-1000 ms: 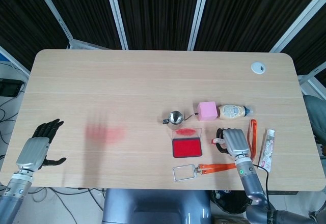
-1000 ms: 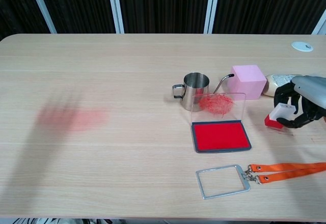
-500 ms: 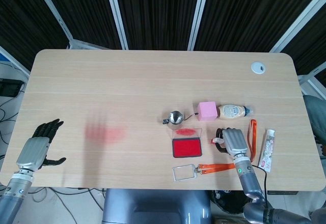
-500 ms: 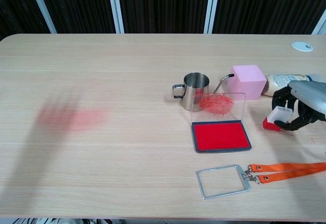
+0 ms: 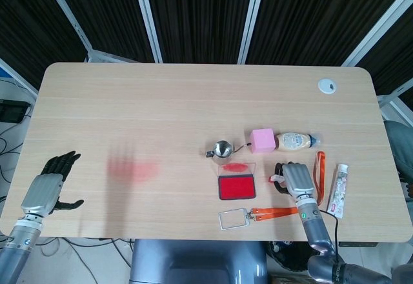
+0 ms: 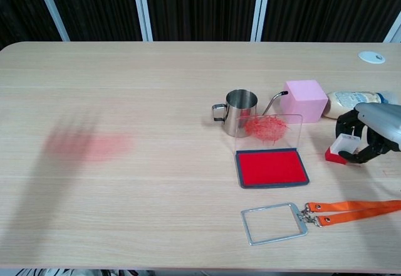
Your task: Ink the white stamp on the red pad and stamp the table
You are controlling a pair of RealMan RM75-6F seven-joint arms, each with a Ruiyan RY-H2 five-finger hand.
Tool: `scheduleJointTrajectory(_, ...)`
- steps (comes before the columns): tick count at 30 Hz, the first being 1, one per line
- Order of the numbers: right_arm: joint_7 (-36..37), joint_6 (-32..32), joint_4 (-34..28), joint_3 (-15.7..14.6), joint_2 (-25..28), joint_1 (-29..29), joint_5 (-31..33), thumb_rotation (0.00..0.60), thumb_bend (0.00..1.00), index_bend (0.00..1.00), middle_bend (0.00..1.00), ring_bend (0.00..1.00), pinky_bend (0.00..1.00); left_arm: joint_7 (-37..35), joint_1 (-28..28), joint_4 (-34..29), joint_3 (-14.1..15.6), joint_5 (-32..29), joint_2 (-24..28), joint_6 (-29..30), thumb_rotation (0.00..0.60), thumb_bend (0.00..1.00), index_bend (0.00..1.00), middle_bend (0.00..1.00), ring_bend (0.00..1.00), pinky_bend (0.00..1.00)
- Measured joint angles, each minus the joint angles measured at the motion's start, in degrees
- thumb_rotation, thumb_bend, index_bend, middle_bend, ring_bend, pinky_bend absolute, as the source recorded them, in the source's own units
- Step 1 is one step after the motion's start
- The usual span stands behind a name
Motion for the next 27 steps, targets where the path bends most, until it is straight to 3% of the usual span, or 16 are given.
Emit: scheduleJointTrajectory(27, -3.21, -0.77, -0.75, 0.44, 0.3, -0.35, 1.3, 0.6, 0.38, 0.65, 0.5, 0.4, 0.41, 0.02, 0.04, 0.03, 0.02, 0.16, -0.05, 0.15, 0.6, 0.01, 0.0, 0.0, 0.0, 0.0)
